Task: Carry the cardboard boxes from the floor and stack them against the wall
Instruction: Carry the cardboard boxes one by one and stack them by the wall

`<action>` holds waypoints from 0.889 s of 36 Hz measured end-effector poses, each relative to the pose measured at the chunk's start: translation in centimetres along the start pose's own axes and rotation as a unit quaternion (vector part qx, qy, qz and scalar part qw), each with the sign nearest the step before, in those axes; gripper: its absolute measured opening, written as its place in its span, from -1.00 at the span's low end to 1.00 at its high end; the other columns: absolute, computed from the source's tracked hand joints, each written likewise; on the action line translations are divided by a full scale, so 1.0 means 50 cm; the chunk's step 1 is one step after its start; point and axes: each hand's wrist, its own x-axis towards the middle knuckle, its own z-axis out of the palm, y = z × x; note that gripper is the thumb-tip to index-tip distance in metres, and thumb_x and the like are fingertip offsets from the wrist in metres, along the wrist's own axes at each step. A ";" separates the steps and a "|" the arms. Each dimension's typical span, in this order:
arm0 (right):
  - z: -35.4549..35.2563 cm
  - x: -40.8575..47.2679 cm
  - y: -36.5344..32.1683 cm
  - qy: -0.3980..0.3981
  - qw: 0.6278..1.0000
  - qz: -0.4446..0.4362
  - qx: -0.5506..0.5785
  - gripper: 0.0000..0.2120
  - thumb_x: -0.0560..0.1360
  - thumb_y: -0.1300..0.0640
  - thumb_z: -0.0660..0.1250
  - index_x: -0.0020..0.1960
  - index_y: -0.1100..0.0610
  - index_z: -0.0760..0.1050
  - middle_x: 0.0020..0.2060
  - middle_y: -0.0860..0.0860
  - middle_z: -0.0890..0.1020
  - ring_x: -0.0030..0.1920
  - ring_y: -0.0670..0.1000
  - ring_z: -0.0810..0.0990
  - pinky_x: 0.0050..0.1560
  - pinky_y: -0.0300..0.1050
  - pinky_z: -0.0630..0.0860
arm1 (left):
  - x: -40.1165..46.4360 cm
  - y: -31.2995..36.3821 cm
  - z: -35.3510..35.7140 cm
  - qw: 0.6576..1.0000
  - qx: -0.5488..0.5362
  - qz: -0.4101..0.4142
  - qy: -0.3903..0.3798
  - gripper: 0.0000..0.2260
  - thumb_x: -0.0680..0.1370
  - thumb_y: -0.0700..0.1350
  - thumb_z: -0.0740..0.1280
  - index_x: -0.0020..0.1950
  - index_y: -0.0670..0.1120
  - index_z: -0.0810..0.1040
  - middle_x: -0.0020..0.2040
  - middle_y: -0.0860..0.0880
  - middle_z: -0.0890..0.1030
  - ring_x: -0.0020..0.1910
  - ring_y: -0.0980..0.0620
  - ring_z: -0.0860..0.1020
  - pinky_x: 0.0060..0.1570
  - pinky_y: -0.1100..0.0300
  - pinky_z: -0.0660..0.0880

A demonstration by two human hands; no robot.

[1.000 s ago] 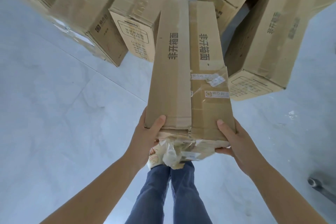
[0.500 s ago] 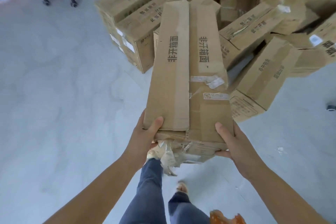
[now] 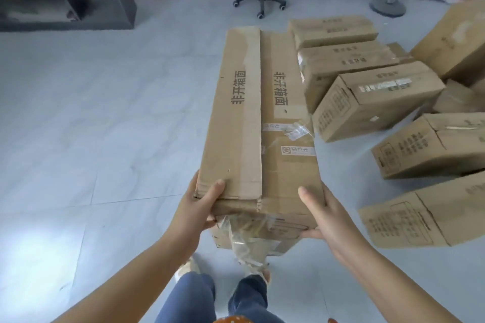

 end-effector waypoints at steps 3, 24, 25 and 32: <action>0.095 -0.010 -0.016 -0.047 0.998 -0.004 -0.028 -0.71 0.57 -0.09 0.22 0.27 -0.27 0.33 0.07 -0.37 0.52 0.08 -0.25 0.51 0.06 0.15 0.59 | -0.036 -0.018 -0.100 0.998 -0.034 -0.003 0.050 -0.78 0.54 0.02 0.32 0.18 0.20 0.49 -0.05 0.20 0.66 -0.12 0.19 0.63 0.03 -0.01 0.55; 0.955 -0.139 -0.112 -0.402 0.878 -0.103 -0.239 -0.82 0.56 -0.03 0.26 0.16 -0.18 0.46 -0.02 -0.16 0.67 -0.02 -0.11 0.65 -0.01 0.01 0.61 | -0.353 -0.154 -0.806 0.861 -0.280 0.063 0.419 -0.84 0.56 -0.03 0.31 0.10 0.19 0.47 -0.15 0.24 0.66 -0.29 0.30 0.61 0.00 -0.08 0.55; 0.989 -0.142 -0.115 -0.416 0.868 -0.110 -0.250 -0.80 0.57 -0.03 0.25 0.19 -0.15 0.46 0.00 -0.15 0.67 0.00 -0.10 0.65 0.02 0.02 0.60 | -0.362 -0.159 -0.826 0.851 -0.288 0.066 0.435 -0.82 0.56 -0.02 0.31 0.13 0.19 0.47 -0.08 0.19 0.66 -0.27 0.29 0.61 -0.06 -0.01 0.56; 1.220 -0.159 -0.140 -0.512 0.800 -0.098 -0.296 -0.77 0.56 -0.08 0.25 0.20 -0.16 0.46 -0.03 -0.14 0.69 -0.01 -0.05 0.67 -0.15 0.02 0.62 | -0.396 -0.173 -0.967 0.784 -0.337 0.080 0.515 -0.74 0.55 0.01 0.32 0.22 0.20 0.44 0.03 0.16 0.63 -0.15 0.23 0.63 -0.33 0.27 0.55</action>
